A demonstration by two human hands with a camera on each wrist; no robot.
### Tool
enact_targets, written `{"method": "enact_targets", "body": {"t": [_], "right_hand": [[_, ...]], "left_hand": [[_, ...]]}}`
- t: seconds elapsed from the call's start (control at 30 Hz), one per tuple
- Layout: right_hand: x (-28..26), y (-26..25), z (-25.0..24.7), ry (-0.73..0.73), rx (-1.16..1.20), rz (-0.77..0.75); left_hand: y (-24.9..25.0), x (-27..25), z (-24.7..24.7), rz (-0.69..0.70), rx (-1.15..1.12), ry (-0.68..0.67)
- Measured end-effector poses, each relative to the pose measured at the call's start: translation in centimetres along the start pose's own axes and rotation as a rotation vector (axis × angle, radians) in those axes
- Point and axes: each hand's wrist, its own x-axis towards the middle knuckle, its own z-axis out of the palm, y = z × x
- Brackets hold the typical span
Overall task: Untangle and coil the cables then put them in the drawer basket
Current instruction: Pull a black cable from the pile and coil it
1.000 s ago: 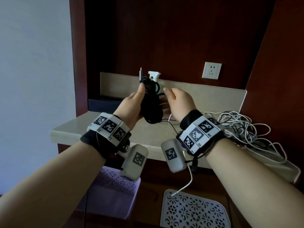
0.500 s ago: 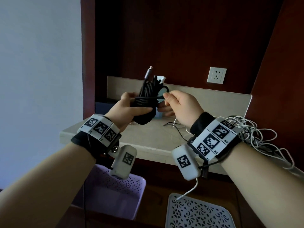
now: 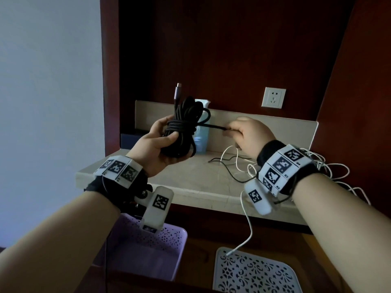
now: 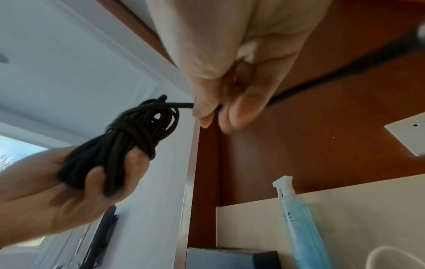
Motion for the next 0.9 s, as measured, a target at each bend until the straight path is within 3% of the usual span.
{"method": "enact_targets", "body": {"t": [0.13, 0.3, 0.4, 0.53, 0.63, 0.77, 0.9], "right_hand": [[0.3, -0.7, 0.8, -0.035, 0.186, 0.143], [0.3, -3.0, 0.9, -0.131, 0.305, 0.126], [0.7, -2.6, 0.0, -0.215, 0.415, 0.179], [-0.3, -2.1, -1.3, -0.332, 0.712, 0.065], [-1.2, -1.9, -1.7, -0.354, 0.703, 0.010], [-1.4, -2.5, -1.7, -0.261, 0.567, -0.091], [-2.2, -4.4, -2.0, -0.282, 0.303, -0.189]], "left_hand": [[-0.4, -0.2, 0.8, -0.060, -0.025, -0.052], [-0.3, -0.7, 1.3, -0.092, -0.163, -0.250], [0.5, -1.1, 0.9, -0.129, 0.102, -0.383], [1.4, -1.9, 1.9, -0.101, 0.773, -0.377], [1.7, -2.3, 2.3, -0.088, 1.204, -0.320], [0.1, -2.7, 3.2, -0.116, 1.433, -0.332], [-2.7, -2.9, 3.6, -0.028, 1.379, -0.154]]}}
